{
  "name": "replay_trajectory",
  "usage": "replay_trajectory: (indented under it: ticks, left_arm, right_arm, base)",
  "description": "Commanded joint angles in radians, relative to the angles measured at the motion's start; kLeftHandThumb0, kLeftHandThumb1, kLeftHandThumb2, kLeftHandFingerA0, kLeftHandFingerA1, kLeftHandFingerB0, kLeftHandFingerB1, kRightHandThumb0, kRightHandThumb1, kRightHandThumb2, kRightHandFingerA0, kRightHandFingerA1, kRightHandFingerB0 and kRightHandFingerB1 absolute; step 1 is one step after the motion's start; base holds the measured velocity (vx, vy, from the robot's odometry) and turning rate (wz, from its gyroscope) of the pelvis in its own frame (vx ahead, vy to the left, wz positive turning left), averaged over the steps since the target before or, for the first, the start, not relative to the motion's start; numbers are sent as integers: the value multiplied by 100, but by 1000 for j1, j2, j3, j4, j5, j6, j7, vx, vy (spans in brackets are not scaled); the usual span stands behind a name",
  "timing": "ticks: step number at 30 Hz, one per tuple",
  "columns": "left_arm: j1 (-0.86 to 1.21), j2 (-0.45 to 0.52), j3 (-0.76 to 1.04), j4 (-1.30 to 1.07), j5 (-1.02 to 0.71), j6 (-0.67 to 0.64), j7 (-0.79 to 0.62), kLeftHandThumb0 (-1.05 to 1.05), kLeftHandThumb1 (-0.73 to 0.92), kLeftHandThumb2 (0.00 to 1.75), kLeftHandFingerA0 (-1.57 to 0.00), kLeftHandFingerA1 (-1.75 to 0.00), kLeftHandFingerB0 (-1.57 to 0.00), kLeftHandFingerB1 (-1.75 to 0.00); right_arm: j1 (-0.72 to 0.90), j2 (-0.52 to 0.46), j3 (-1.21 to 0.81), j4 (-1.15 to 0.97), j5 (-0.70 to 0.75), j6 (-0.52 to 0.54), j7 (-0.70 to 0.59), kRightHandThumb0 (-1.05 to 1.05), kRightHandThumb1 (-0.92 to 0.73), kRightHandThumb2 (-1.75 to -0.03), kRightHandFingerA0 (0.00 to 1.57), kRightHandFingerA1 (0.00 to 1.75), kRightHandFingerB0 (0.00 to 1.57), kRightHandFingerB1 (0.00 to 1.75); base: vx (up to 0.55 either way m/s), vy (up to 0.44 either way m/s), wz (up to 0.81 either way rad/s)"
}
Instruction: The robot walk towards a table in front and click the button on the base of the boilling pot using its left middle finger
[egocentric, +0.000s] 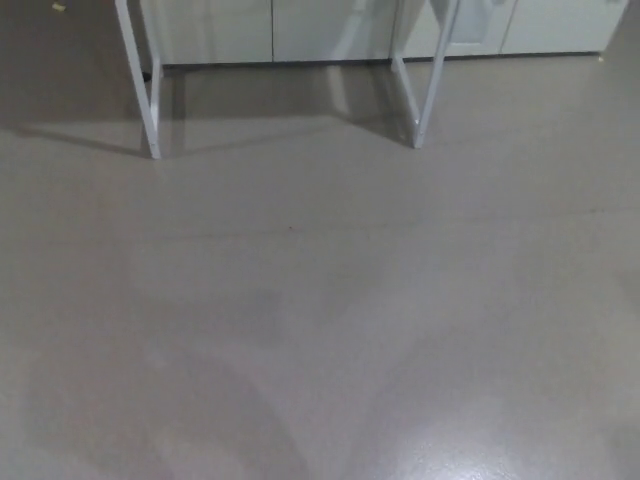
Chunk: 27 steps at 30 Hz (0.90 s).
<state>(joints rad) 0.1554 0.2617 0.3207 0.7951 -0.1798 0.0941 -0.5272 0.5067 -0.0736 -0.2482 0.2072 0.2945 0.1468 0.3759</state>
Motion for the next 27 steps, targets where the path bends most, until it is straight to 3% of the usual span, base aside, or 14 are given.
replay_trajectory:
  ticks: [1,12,22,23,24,27]
  left_arm:
    - [-8,4,-9,4,-12,-5,8,-10,32,81,-40,-61,-21,-52]
    - [-12,5,-16,18,-9,-12,21,-10,32,82,-41,-61,-20,-52]
    - [-16,12,-26,31,-10,-24,13,-9,31,81,-40,-60,-20,-52]
    - [-17,12,-24,31,-13,-17,14,-9,31,81,-40,-60,-20,-52]
    - [-12,12,-27,20,-11,-15,17,-10,31,81,-41,-61,-21,-52]
    - [-9,15,-32,13,-8,-14,19,-10,32,81,-42,-61,-20,-52]
  right_arm:
    - [-16,-24,-7,28,-4,-48,15,-9,-55,-95,23,55,12,48]
    - [-15,-23,-1,35,-11,-56,5,-9,-55,-94,25,55,11,48]
    - [-7,-27,6,32,-19,-64,5,-9,-56,-95,23,54,10,47]
    - [-5,-29,8,30,-21,-70,7,-14,-76,-64,29,43,20,34]
    - [-9,-29,7,40,-20,-73,8,-9,-56,-95,23,54,11,48]
    - [-12,-28,5,44,-15,-75,11,-9,-56,-95,23,55,11,48]
  base:
    - [161,1,8]
    - [234,-210,15]
    - [201,38,-8]
    - [287,177,0]
    - [370,208,-13]
    - [257,249,-22]
